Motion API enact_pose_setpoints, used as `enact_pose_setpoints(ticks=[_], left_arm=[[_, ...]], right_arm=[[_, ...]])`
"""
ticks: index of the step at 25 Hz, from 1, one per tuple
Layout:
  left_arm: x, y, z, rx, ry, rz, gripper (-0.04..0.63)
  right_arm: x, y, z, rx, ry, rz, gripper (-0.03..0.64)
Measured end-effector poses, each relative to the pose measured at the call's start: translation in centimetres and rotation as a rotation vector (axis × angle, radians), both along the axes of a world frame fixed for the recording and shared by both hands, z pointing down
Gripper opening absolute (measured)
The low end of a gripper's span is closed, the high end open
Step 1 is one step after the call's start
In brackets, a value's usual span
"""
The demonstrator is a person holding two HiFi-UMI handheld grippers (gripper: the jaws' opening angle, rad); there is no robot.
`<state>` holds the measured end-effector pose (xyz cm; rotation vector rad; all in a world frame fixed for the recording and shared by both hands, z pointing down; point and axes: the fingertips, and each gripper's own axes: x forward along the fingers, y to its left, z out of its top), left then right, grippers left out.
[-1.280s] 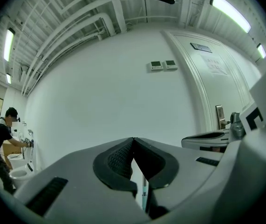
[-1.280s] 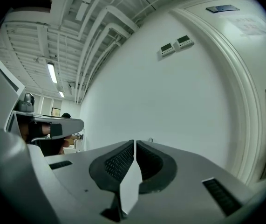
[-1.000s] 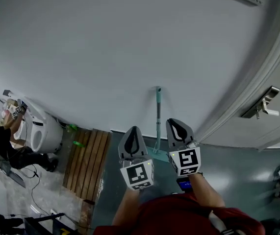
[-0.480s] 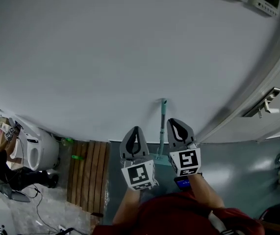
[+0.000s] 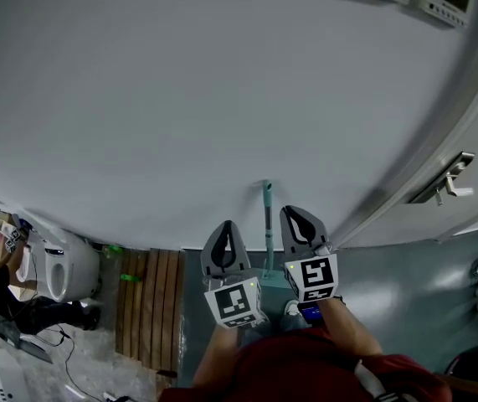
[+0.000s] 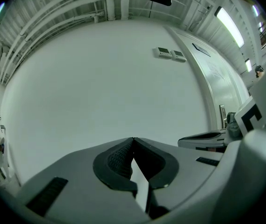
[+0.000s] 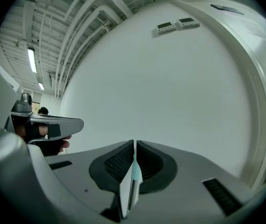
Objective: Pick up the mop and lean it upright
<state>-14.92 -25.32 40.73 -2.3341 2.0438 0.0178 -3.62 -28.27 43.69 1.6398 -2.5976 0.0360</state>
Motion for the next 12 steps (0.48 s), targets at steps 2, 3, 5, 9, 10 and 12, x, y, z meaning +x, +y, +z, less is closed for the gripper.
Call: enact_pose_setpoints(ticks=[2,3,5,9,10,12], left_arm=[[0.4,-0.3,-0.1,0.0,-0.013,-0.006,0.014],[0.5,-0.3,-0.2,0.004,-0.014,-0.009,0.014],[0.6,-0.2,-0.1,0.004,-0.02,-0.014,0.013],[0.7,-0.2,-0.1,0.003,-0.031,-0.022,0.013],[0.7,-0.2,-0.3,0.007,-0.028,-0.024,0.014],[0.6,-0.2,-0.6,0.011,-0.027,-0.03,0.013]], right_arm=[[0.2,-0.3,-0.2,0.0,-0.009,-0.01,0.019],[0.3,-0.3,-0.1,-0.001,-0.01,-0.015,0.02],[0.4,-0.3,0.3,-0.007,-0.005,-0.024,0.02],[0.5,-0.7,0.8,-0.014,-0.011,-0.03,0.02],[0.4,-0.8,1.0,-0.019,-0.013,-0.031,0.02],[0.1,-1.3,1.6,-0.039,-0.011,-0.038,0.02]])
